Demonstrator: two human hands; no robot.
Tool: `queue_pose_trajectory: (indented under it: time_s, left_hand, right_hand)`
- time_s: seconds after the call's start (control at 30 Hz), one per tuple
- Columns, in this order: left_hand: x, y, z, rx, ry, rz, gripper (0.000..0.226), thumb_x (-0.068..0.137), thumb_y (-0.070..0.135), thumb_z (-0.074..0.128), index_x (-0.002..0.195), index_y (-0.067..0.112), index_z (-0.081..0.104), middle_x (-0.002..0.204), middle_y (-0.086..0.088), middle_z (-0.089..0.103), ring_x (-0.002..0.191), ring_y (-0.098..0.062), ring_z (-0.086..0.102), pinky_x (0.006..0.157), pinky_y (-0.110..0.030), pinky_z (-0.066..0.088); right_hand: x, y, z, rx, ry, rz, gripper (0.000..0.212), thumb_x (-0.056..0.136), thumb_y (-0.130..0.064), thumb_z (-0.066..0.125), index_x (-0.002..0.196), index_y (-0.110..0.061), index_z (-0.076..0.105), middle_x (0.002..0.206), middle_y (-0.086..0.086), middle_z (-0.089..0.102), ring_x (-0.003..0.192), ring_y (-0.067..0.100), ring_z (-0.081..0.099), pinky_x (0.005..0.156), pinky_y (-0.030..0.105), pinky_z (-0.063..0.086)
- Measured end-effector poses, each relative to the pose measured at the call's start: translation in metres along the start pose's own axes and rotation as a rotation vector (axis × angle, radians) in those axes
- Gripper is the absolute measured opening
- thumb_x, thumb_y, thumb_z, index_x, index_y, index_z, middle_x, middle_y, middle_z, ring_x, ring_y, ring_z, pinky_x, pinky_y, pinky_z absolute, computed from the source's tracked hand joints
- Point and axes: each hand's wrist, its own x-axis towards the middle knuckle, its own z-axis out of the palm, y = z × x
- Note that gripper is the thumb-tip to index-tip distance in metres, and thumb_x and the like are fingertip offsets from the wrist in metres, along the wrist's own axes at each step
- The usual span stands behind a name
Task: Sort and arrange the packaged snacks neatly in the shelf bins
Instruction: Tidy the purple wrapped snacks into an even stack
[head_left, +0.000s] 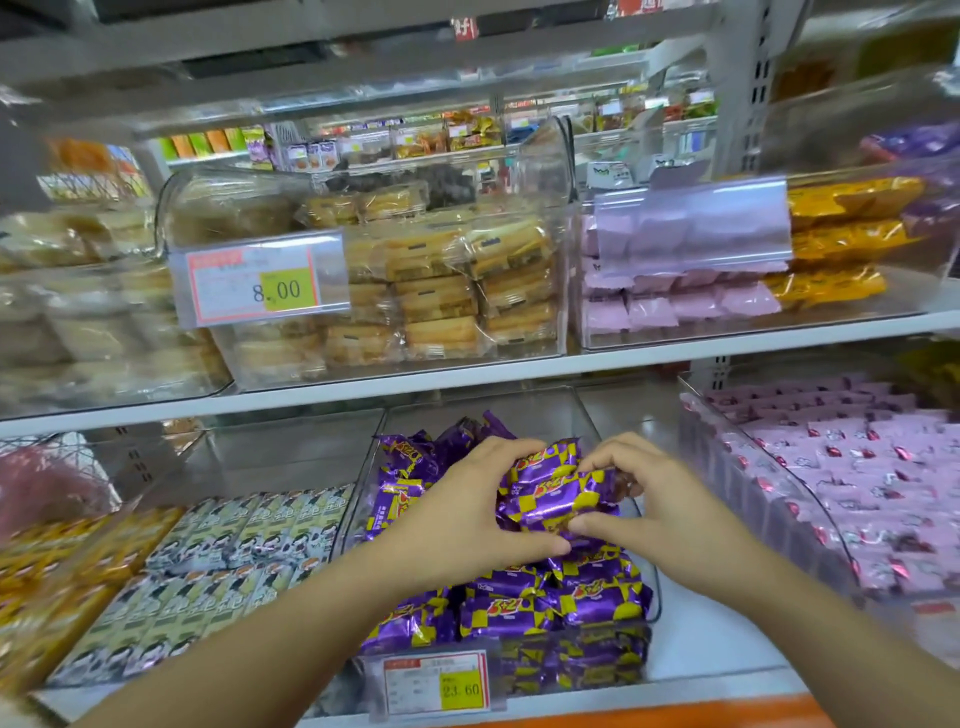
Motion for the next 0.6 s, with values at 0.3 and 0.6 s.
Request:
queue_pose_trajectory:
  time_s: [0.3, 0.6]
  left_hand:
    - [0.054, -0.033, 0.002, 0.188, 0.220, -0.150, 0.061, 0.080, 0.040, 0.070, 0.134, 0.026, 0.045, 0.122, 0.002, 0.057, 0.111, -0.015, 0.055, 0.093, -0.028, 0.045]
    - [0.135, -0.054, 0.038, 0.449, 0.197, -0.289, 0.062, 0.091, 0.047, 0.054, 0.140, 0.013, 0.036, 0.139, -0.009, 0.047, 0.126, -0.028, 0.045, 0.103, -0.038, 0.037]
  right_hand:
    - [0.011, 0.024, -0.014, 0.007, 0.146, 0.211, 0.029, 0.075, -0.026, 0.077, 0.095, -0.033, 0.056, 0.089, -0.019, 0.051, 0.090, 0.004, 0.051, 0.077, 0.016, 0.038]
    - [0.019, 0.043, -0.006, -0.105, 0.085, 0.148, 0.024, 0.081, -0.029, 0.070, 0.080, -0.045, 0.053, 0.091, -0.018, 0.056, 0.085, -0.004, 0.051, 0.072, 0.006, 0.037]
